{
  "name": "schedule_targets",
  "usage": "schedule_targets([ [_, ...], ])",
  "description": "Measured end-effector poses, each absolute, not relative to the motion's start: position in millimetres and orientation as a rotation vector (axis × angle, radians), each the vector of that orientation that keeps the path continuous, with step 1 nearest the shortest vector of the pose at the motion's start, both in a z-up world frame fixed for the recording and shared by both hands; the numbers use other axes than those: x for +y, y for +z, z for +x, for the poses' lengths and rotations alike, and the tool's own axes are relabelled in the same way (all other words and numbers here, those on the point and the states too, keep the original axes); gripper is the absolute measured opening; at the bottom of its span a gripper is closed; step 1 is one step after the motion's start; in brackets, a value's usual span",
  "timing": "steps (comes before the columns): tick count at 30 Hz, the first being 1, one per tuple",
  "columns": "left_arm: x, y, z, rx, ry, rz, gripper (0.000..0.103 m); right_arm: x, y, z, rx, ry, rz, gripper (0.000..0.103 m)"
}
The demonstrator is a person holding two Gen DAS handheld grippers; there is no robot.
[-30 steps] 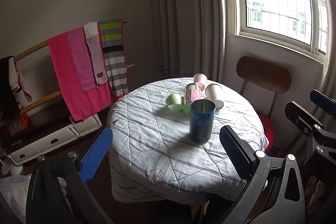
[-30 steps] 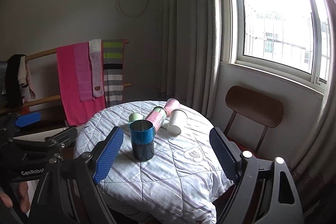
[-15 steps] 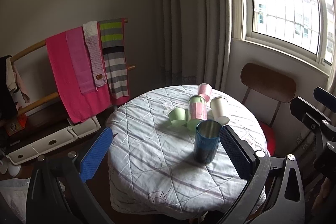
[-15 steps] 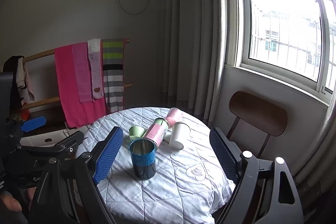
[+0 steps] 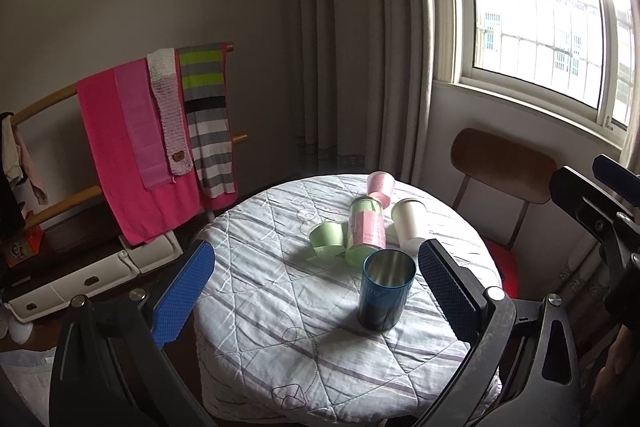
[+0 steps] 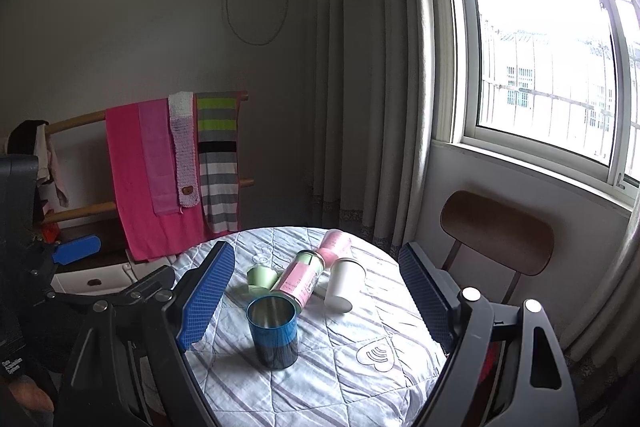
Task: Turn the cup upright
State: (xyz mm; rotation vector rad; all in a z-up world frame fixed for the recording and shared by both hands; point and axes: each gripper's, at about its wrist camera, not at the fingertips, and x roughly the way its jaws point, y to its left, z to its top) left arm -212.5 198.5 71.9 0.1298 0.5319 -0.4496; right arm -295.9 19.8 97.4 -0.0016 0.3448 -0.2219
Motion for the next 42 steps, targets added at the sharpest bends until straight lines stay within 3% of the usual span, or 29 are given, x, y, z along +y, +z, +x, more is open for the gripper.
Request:
schedule_targets([
  [42, 183.4, 75.7, -233.1, 0.411, -0.506, 0.149, 0.103, 25.4, 99.1, -300.8, 0.289, -0.304, -0.034, 0.086],
])
